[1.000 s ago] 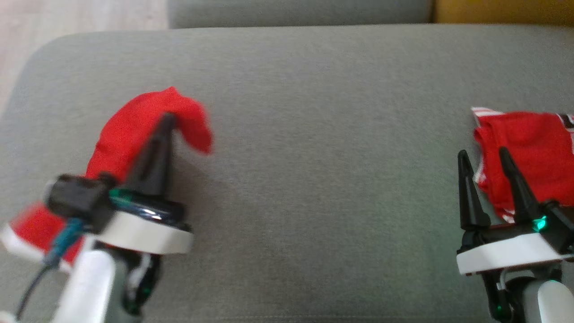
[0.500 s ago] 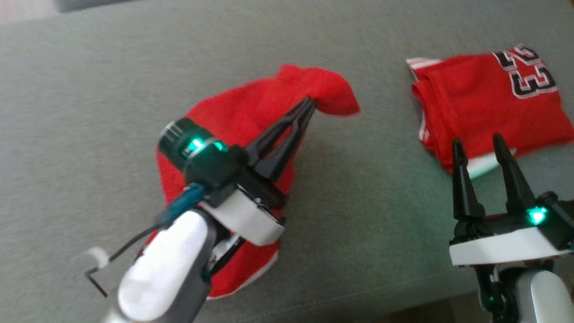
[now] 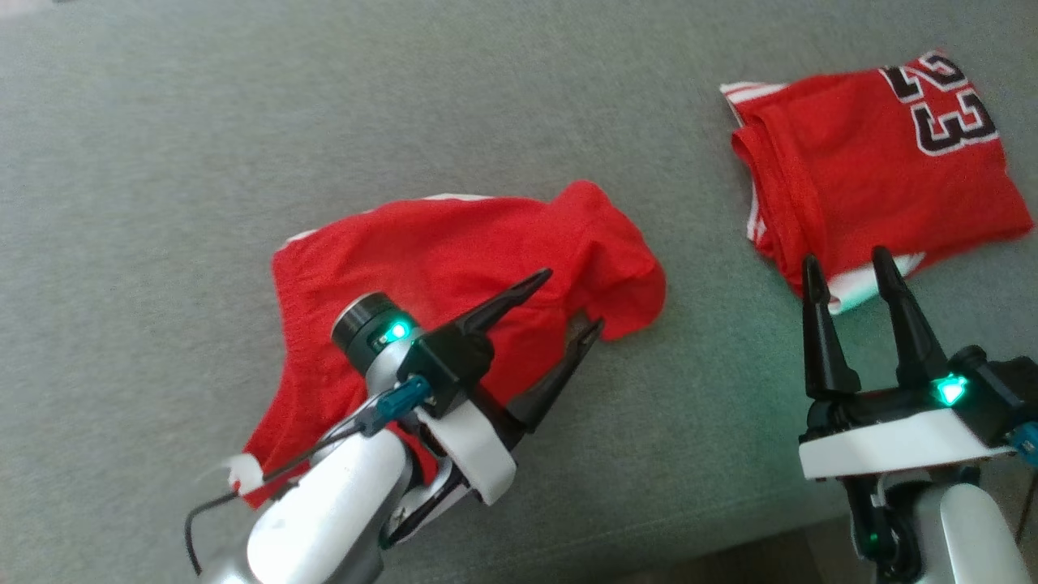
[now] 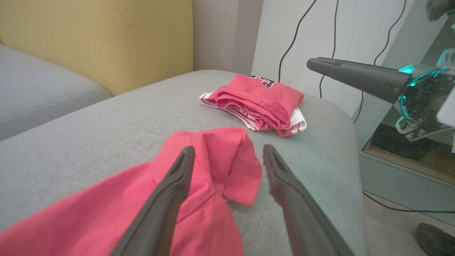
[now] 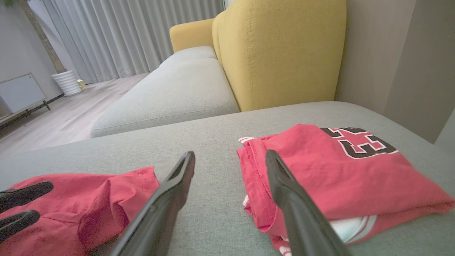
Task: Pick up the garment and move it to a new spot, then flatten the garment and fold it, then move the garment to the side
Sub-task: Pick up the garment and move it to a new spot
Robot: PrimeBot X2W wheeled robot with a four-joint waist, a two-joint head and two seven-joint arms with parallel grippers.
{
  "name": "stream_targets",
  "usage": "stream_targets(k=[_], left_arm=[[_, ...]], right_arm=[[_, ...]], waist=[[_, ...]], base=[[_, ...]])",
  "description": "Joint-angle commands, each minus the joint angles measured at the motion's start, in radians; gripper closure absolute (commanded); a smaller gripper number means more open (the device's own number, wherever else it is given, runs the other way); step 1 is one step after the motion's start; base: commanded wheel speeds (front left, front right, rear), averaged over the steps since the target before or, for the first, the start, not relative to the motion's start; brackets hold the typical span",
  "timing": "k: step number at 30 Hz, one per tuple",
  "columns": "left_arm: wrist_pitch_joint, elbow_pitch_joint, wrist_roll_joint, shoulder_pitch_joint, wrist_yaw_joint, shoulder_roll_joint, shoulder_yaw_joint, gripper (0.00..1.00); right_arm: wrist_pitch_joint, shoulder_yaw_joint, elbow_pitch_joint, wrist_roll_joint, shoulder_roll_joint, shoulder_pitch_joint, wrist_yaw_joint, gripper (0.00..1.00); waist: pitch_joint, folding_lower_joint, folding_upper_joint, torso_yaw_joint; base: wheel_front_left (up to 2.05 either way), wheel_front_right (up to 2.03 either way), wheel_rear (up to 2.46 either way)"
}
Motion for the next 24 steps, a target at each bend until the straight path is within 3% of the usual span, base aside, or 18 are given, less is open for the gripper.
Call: stream_targets(k=[1, 6, 15, 20, 24], left_arm=[[-0.017, -0.027, -0.008, -0.012, 0.002, 0.009, 0.031, 0.00], [-0.064, -0.050, -0.028, 0.036, 0.072, 0.007, 0.086, 0.00], [-0.098, -0.084, -0.106, 0.124, 0.213, 0.051, 0.302, 0.00], [-0.101, -0.087, -0.135, 0.181, 0.258, 0.088, 0.417, 0.00], [-0.102, -0.102, -0.137, 0.240, 0.263, 0.114, 0.490, 0.00]], right_arm=[[-0.002, 0.024, -0.027, -0.005, -0.006, -0.023, 0.007, 0.00], [0.019, 0.020, -0.020, -0.023, -0.006, -0.018, 0.007, 0.00], [0.060, 0.015, -0.022, -0.050, -0.006, -0.010, 0.007, 0.00], [0.076, 0.012, -0.018, -0.058, -0.006, -0.001, 0.007, 0.00], [0.085, 0.013, -0.011, -0.062, -0.006, 0.014, 0.007, 0.00]], waist=[[-0.030, -0.0001, 0.0000, 0.028], [-0.085, -0.0001, 0.0000, 0.086], [-0.165, -0.0001, 0.0000, 0.175], [-0.194, -0.0001, 0.0000, 0.207], [-0.223, -0.0001, 0.0000, 0.228]], base=[[0.00, 0.00, 0.00], [0.00, 0.00, 0.00], [0.00, 0.00, 0.00], [0.00, 0.00, 0.00], [0.00, 0.00, 0.00]])
